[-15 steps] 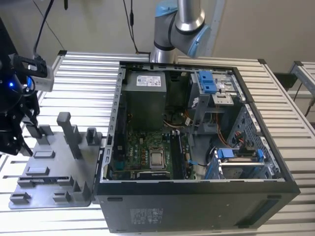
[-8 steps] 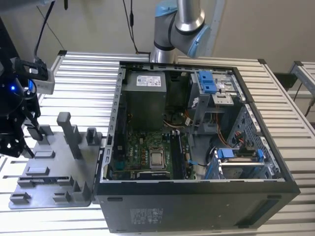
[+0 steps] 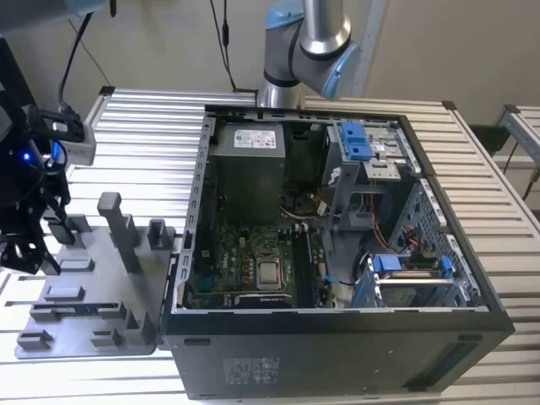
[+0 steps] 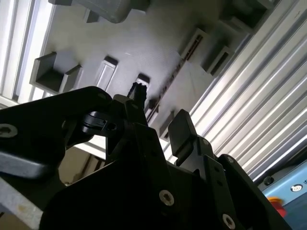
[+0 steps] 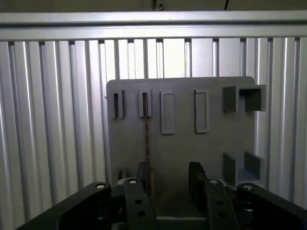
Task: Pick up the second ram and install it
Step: 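Pick up the second ram and move it above second insertion slot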
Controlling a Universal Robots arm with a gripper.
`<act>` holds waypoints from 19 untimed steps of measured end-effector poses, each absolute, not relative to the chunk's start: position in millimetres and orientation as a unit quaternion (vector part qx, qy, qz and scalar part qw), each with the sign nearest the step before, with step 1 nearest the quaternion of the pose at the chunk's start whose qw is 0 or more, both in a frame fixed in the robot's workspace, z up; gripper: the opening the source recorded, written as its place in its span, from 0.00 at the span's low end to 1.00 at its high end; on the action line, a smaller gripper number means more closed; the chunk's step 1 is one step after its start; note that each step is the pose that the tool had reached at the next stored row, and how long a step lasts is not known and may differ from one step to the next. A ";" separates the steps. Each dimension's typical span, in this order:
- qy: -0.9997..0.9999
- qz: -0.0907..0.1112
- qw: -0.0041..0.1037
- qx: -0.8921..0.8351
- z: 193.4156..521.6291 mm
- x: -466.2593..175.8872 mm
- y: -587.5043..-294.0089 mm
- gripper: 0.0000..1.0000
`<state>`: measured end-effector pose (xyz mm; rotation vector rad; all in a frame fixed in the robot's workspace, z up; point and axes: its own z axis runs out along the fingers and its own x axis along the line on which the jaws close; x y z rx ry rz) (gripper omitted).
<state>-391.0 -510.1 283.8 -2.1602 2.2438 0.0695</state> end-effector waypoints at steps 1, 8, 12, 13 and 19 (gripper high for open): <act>0.719 0.022 0.013 -0.695 283.1 -391.0 -510.0 0.48; 0.710 0.022 0.013 -0.704 276.0 -391.0 -510.6 0.48; 0.708 0.023 0.013 -0.705 270.2 -391.0 -513.5 0.48; 0.708 0.023 0.013 -0.705 268.8 -391.0 -514.5 0.48; 0.708 0.023 0.013 -0.705 259.8 -391.0 -517.9 0.48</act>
